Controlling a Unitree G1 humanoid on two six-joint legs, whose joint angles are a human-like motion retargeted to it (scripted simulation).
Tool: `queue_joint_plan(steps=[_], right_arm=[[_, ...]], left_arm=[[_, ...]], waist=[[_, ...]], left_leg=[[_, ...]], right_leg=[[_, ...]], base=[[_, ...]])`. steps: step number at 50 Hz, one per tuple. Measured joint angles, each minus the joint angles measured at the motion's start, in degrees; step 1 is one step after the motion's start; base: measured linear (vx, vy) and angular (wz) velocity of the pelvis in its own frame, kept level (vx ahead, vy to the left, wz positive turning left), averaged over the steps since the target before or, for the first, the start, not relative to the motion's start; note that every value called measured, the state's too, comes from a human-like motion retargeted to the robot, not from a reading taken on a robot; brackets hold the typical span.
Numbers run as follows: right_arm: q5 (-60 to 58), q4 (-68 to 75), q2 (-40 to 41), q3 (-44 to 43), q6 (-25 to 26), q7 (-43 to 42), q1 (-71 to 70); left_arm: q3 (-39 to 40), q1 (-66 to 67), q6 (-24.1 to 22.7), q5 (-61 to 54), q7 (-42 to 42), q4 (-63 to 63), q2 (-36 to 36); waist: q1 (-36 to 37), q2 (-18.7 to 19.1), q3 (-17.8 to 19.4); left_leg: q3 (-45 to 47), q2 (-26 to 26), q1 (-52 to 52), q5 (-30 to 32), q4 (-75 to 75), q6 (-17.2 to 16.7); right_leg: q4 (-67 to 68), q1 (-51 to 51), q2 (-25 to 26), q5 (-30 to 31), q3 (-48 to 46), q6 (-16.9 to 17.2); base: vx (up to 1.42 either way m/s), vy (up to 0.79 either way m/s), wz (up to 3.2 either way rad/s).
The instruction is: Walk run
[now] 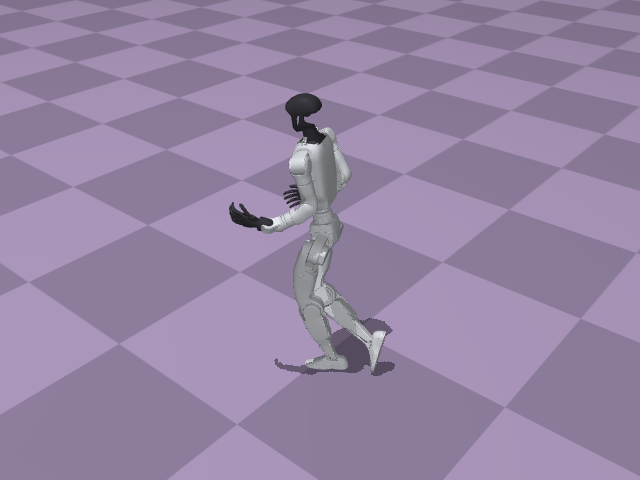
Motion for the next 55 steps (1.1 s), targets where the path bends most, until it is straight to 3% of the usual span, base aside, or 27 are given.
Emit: queue_joint_plan(steps=[4,8,10,12,13,15,17,18,20,22,25,27,32,33,35,37,40,42,45,47,51,53,55], right_arm=[[8.3,1.7,1.4,-1.9,-1.6,7.0,8.7],[2.5,0.0,-0.4,-4.7,-1.2,7.4,12.1],[-0.9,-1.1,-1.2,-4.9,-0.2,7.2,12.0],[-2.4,-2.2,-1.4,-4.7,0.6,7.3,10.5],[-2.5,-2.9,-1.5,-4.5,0.8,7.2,9.6],[-2.3,-4.3,-1.5,-3.5,0.7,6.1,7.8],[-2.1,-4.6,-1.7,-0.4,0.5,4.0,6.3],[-1.5,-3.8,-1.7,1.7,0.4,2.5,5.1],[2.0,-1.7,-0.4,-0.3,1.0,2.2,-2.4],[5.6,-1.8,-0.1,0.7,2.1,6.2,-8.3],[8.4,-4.4,-2.3,4.7,1.4,7.1,-15.1],[8.7,-7.3,-5.4,6.1,0.6,6.9,-18.0],[6.9,-14.1,-13.7,7.0,2.3,10.1,-21.8],[6.3,-15.0,-15.3,6.7,3.0,11.0,-21.9],[5.5,-16.7,-17.7,6.0,4.3,12.5,-21.2],[4.9,-17.6,-18.6,4.8,4.8,13.5,-19.4],[2.5,-14.8,-16.3,1.0,3.4,16.1,-15.2],[1.3,-11.4,-13.2,0.9,3.6,15.9,-12.9],[0.5,-8.2,-10.1,2.4,2.4,14.7,-7.1],[0.7,-7.5,-8.5,0.6,2.1,15.7,-2.8],[-0.2,-6.7,-6.9,-2.1,1.4,14.8,5.0],[-0.9,-6.3,-7.2,-2.1,1.2,14.0,6.9],[-1.3,-6.1,-8.2,-1.5,1.0,13.9,7.6]], left_arm=[[-7.8,-10.8,-1.0,-9.8,0.3,-5.8,1.5],[-9.4,-11.9,0.4,-13.1,-1.0,-11.7,8.9],[-8.4,-10.2,1.9,-12.0,-1.7,-13.3,12.7],[-7.4,-8.1,2.9,-10.4,-1.9,-14.1,14.8],[-7.2,-7.0,3.2,-9.7,-2.0,-14.1,15.3],[-7.3,-5.0,3.5,-8.4,-2.0,-13.5,15.0],[-6.6,-0.8,4.2,-7.2,-4.2,-11.5,12.8],[-5.8,2.4,4.7,-6.3,-6.6,-9.5,11.0],[-7.8,5.5,6.0,-5.2,-9.8,-2.8,5.8],[-9.1,9.4,6.8,-9.1,-10.6,4.3,-1.1],[-8.0,17.1,11.1,-20.7,-13.5,10.3,-5.4],[-6.5,21.4,11.2,-20.8,-14.3,12.7,-5.5],[-3.4,27.7,5.7,-13.9,-13.8,12.7,-1.0],[-3.2,27.9,5.2,-13.4,-13.3,12.2,-0.3],[-3.1,27.0,4.5,-13.0,-12.2,11.0,0.7],[-3.4,24.3,3.8,-12.3,-10.6,9.9,1.9],[-3.7,17.8,3.5,-10.6,-8.9,9.2,-0.1],[-2.4,12.3,5.1,-11.7,-8.2,8.2,-3.9],[-7.7,4.1,2.7,-18.1,-4.0,5.4,-8.2],[-12.1,2.3,2.3,-19.3,-3.1,2.9,-6.5],[-18.1,1.2,3.6,-14.1,-6.5,-1.2,0.2],[-18.8,1.0,3.9,-9.5,-8.0,-2.2,4.7],[-18.5,1.1,4.1,-4.4,-9.2,-2.3,9.4]], waist=[[-5.6,4.5,0.4],[-13.3,8.3,-0.4],[-17.3,8.5,-0.8],[-19.7,8.6,-0.7],[-19.8,8.4,-0.7],[-21.7,7.8,-0.2],[-19.3,9.8,-0.7],[-17.8,11.1,-0.6],[-14.6,8.3,-2.7],[-12.4,5.8,-2.9],[-9.5,3.8,-2.6],[-5.2,2.6,-1.9],[2.5,3.2,0.5],[3.2,2.9,0.7],[5.5,1.4,1.0],[7.7,-0.9,0.7],[5.3,-1.4,0.3],[5.7,1.4,-0.9],[5.8,7.3,-0.8],[2.7,8.5,-0.8],[-4.0,8.7,-2.1],[-6.9,7.3,-1.9],[-8.6,5.7,-1.4]], left_leg=[[-5.3,0.9,10.1,3.0,-7.3,-1.8],[-5.1,2.6,19.0,16.6,-14.4,-6.8],[-6.2,1.7,23.6,25.1,-16.2,-8.8],[-7.6,1.5,27.4,32.6,-15.9,-10.4],[-7.7,1.3,28.8,36.1,-14.5,-11.3],[-10.6,0.7,30.2,43.1,-8.1,-14.0],[-8.2,3.2,25.6,45.7,8.9,-16.8],[-5.6,6.6,22.7,45.7,19.2,-15.8],[-8.1,3.2,17.0,45.7,24.6,-14.0],[-2.3,3.7,11.5,35.5,29.0,-8.5],[5.9,4.4,3.8,21.2,28.0,-2.4],[9.0,3.2,-0.4,16.7,19.6,-2.2],[7.7,-1.4,-4.1,13.4,-11.0,-0.5],[9.3,-2.0,-3.9,14.1,-14.3,0.7],[15.9,-1.0,-3.3,19.5,-15.5,6.7],[16.4,0.6,-1.8,8.5,-7.9,6.7],[0.2,-4.3,-6.0,-0.8,7.3,6.7],[7.6,3.4,-1.0,-2.7,7.4,6.7],[-1.6,3.5,2.9,-1.9,3.8,6.7],[-6.4,1.6,6.1,2.4,-0.3,6.7],[-17.3,-3.8,12.9,13.2,-7.5,6.0],[-22.2,-5.5,16.7,16.5,-8.8,4.2],[-25.9,-6.7,20.5,19.1,-8.8,2.3]], right_leg=[[-4.1,-10.6,-5.3,-15.2,-7.1,-1.7],[-23.7,-16.8,-12.6,-20.6,-11.4,0.4],[-35.5,-18.4,-13.2,-23.8,-7.5,3.2],[-43.2,-18.0,-12.4,-27.4,2.7,7.5],[-44.6,-17.4,-13.9,-26.1,3.5,8.4],[-42.1,-15.7,-14.1,-17.6,2.4,4.4],[-34.3,-14.8,-12.0,-26.4,-6.2,-4.2],[-30.3,-13.9,-6.6,-30.7,-1.0,-4.9],[-29.7,-11.8,-10.8,-32.7,-1.4,-4.1],[-30.4,-8.0,-10.5,-34.4,1.9,-4.2],[-35.8,-0.9,-11.9,-30.9,1.5,-3.9],[-40.2,3.5,-13.0,-25.1,-2.1,-2.9],[-46.4,15.1,-10.1,-14.1,-10.2,-0.1],[-46.3,17.2,-10.2,-12.3,-12.4,0.7],[-44.4,20.7,-10.5,-7.4,-13.9,2.6],[-36.7,21.0,-10.0,-1.5,-12.7,3.1],[-7.3,10.9,-8.5,2.3,-6.9,2.8],[-3.5,6.7,-4.7,1.9,-4.3,-0.1],[-4.2,-0.5,-3.4,-5.2,-7.3,-6.6],[-8.1,-4.7,-5.7,-11.1,-7.1,-7.1],[-25.6,-10.9,-12.6,-19.6,-3.0,-2.7],[-36.4,-12.2,-13.8,-22.2,0.4,-1.9],[-44.7,-12.6,-12.9,-26.6,9.3,2.7]], base=[[1.23,-0.18,0.86],[1.41,-0.2,0.68],[1.27,-0.2,0.57],[1.48,-0.29,0.32],[1.54,-0.33,0.2],[1.45,-0.34,0.31],[1.72,-0.6,-0.72],[1.83,-0.64,-0.47],[1.47,-0.35,0.47],[1.33,-0.09,-0.22],[1.1,0.06,-0.58],[1.13,0.13,-0.86],[1.13,0.05,0.09],[1.33,0.0,0.74],[1.33,-0.39,0.29],[1.58,-0.72,0.31],[1.37,0.23,1.62],[1.25,0.34,0.85],[0.83,0.3,1.83],[0.92,0.13,3.23],[1.04,0.03,3.38],[1.05,-0.29,2.49],[0.96,-0.34,1.71]])
